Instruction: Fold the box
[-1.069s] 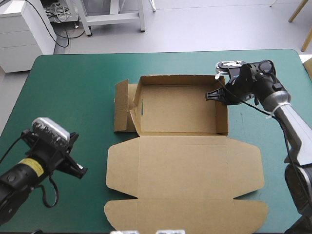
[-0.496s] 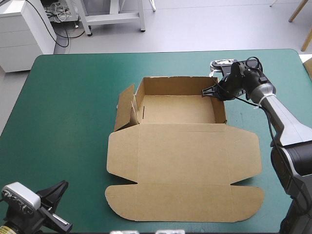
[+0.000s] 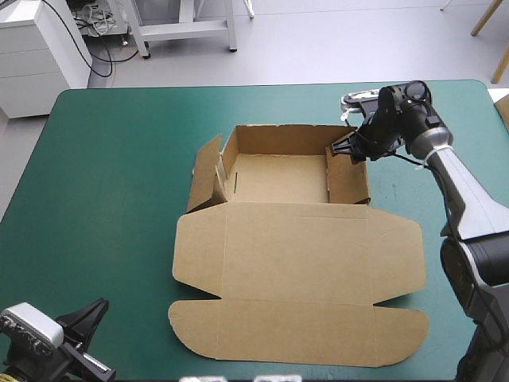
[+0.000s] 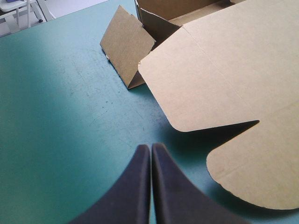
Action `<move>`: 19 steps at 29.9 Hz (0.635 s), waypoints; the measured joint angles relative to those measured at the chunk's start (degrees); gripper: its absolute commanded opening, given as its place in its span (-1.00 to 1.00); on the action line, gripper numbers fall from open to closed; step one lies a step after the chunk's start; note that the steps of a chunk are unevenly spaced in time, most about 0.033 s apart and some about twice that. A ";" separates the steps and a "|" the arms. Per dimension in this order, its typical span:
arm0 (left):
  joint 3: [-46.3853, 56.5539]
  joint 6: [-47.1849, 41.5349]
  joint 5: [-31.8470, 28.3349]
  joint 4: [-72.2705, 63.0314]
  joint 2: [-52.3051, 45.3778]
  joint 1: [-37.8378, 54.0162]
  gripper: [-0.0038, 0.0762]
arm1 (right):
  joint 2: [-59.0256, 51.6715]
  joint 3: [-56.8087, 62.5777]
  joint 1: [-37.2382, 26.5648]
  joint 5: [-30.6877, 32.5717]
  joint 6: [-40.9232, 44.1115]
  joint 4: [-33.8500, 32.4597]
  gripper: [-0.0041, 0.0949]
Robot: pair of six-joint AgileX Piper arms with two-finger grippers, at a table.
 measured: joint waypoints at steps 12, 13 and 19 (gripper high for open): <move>0.00 0.00 0.07 0.00 0.00 0.00 -0.92 | -12.37 -0.46 0.00 1.49 0.00 -0.05 0.04; 0.00 0.00 0.07 0.00 0.00 0.00 -0.92 | -12.37 -0.46 0.00 1.57 0.00 -0.05 0.04; 0.00 0.00 0.12 0.00 0.00 0.00 -0.92 | -10.32 0.24 0.00 1.64 0.34 -0.06 0.04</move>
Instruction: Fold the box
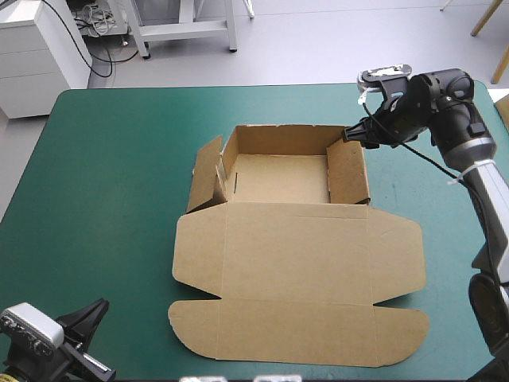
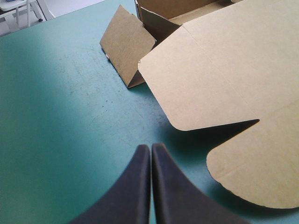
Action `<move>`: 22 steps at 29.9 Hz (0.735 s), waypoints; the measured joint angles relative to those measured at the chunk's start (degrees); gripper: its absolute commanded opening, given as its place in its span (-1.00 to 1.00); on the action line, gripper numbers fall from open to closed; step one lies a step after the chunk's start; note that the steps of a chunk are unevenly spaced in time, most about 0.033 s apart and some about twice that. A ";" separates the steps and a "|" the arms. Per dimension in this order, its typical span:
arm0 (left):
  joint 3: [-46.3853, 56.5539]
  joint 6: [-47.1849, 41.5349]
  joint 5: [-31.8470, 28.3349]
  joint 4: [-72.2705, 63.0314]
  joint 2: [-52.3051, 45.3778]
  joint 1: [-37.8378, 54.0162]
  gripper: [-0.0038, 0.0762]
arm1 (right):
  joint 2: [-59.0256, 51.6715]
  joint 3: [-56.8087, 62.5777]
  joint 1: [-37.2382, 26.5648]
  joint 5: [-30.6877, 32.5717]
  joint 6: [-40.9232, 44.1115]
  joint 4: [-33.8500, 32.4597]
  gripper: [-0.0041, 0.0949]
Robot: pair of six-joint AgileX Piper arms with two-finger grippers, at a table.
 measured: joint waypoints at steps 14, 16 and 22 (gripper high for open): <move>0.00 -0.01 0.00 0.00 0.00 0.00 -0.92 | 12.90 0.64 0.00 -0.67 2.71 2.37 0.03; 0.00 -0.01 0.00 0.00 0.00 0.00 -0.92 | 14.05 0.77 0.00 -0.83 3.14 2.57 0.03; 0.00 -0.01 0.00 0.00 0.00 0.00 -0.92 | 16.37 1.22 0.00 -0.97 3.58 2.63 -0.21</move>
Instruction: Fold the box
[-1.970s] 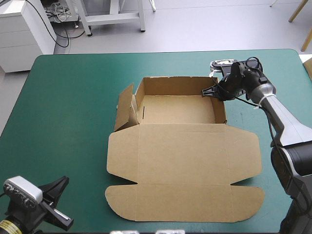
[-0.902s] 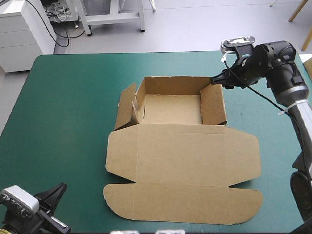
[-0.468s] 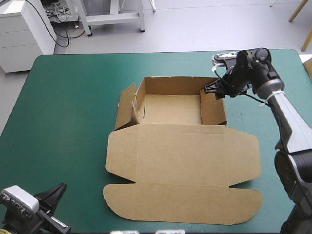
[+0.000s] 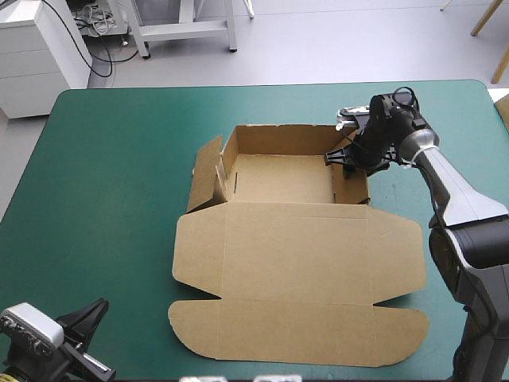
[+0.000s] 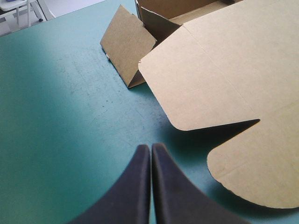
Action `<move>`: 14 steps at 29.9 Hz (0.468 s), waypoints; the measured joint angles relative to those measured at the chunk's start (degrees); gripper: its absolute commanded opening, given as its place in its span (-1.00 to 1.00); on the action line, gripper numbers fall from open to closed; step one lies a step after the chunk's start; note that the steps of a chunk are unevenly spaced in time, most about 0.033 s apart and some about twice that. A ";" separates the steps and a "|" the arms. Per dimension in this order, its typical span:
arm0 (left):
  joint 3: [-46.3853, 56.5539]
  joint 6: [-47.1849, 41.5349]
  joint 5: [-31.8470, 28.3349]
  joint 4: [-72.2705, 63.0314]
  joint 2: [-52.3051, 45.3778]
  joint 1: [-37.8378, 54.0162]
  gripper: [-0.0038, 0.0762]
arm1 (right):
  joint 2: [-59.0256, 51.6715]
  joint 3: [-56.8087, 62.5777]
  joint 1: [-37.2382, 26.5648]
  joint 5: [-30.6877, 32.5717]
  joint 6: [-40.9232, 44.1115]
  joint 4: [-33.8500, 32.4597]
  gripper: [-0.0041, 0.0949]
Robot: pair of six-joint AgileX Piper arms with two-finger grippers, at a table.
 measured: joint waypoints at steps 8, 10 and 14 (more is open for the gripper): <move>0.00 0.00 0.00 0.00 0.00 0.00 -0.92 | 0.27 0.18 0.00 -0.37 -0.11 -0.30 -0.96; 0.00 0.00 0.00 0.00 0.00 0.00 -0.92 | -0.35 0.36 0.00 -0.58 0.14 -0.24 -0.96; 0.00 0.00 0.00 0.00 0.00 0.00 -0.92 | -3.92 0.47 0.00 -0.23 -0.87 -0.58 -0.96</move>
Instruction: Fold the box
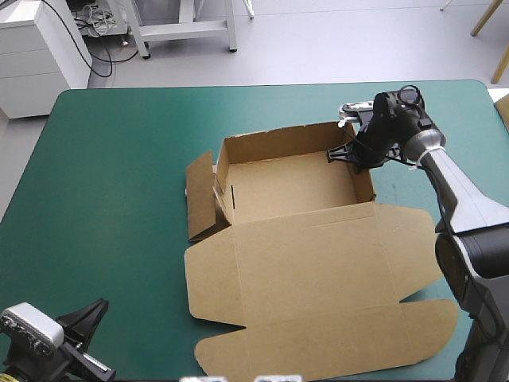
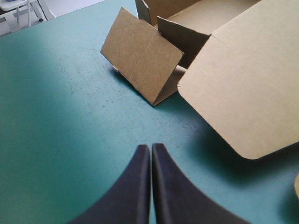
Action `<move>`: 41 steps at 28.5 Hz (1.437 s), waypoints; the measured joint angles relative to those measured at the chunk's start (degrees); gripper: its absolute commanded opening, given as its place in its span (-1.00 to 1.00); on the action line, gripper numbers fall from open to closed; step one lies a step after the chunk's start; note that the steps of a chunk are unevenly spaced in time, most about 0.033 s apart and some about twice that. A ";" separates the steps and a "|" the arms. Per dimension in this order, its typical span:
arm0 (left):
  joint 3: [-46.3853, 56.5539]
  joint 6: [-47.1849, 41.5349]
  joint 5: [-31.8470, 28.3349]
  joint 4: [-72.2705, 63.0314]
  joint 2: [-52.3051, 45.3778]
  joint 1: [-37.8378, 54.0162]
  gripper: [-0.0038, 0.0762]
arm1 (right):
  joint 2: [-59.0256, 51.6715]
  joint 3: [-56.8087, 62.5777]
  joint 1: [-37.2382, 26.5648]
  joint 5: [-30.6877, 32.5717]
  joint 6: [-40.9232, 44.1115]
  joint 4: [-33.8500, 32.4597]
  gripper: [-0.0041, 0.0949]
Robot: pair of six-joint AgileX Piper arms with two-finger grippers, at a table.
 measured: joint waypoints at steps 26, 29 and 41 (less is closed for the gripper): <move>0.02 -0.45 0.45 -0.71 0.00 0.00 0.19 | -28.96 0.00 -0.38 2.38 -0.52 -2.49 -0.96; 0.02 -0.45 0.45 -1.82 0.00 0.00 0.19 | -29.14 0.00 -0.49 2.53 -0.52 -2.49 -0.96; 0.02 -9.44 -6.86 0.00 14.37 0.00 0.19 | -29.14 0.00 -0.49 2.53 -2.30 -2.49 -0.96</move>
